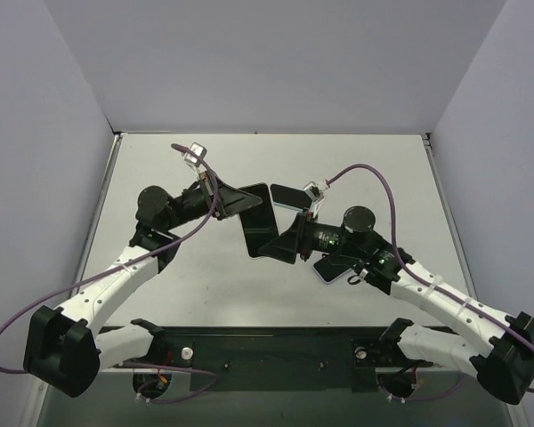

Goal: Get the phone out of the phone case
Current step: Adjust the phone.

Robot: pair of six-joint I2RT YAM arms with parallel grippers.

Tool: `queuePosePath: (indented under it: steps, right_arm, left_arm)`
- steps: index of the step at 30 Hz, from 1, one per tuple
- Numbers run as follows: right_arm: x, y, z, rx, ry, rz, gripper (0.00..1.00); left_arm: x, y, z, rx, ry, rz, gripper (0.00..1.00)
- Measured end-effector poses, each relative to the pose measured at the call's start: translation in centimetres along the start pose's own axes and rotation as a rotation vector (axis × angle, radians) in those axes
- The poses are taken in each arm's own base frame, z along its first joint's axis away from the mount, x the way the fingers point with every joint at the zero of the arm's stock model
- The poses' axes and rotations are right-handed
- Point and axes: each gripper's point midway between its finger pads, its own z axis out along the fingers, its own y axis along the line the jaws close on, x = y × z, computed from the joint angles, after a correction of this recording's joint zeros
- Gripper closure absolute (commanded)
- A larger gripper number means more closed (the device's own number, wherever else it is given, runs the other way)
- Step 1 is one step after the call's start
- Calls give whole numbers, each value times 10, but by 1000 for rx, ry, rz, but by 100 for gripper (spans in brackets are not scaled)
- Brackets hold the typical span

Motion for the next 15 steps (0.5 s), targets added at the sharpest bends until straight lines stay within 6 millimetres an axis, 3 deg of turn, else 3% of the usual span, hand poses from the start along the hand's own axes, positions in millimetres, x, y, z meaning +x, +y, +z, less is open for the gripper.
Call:
queuePosePath:
  steps: [5, 10, 15]
  right_arm:
    - [17, 7, -21, 3, 121, -109, 51]
    - [28, 20, -38, -53, 176, -181, 69]
    - [32, 21, -34, -81, 203, -171, 65]
  left_arm:
    - [0, -11, 10, 7, 100, 19, 100]
    - [5, -5, 9, 9, 169, -23, 100]
    - [10, -4, 7, 8, 200, -56, 100]
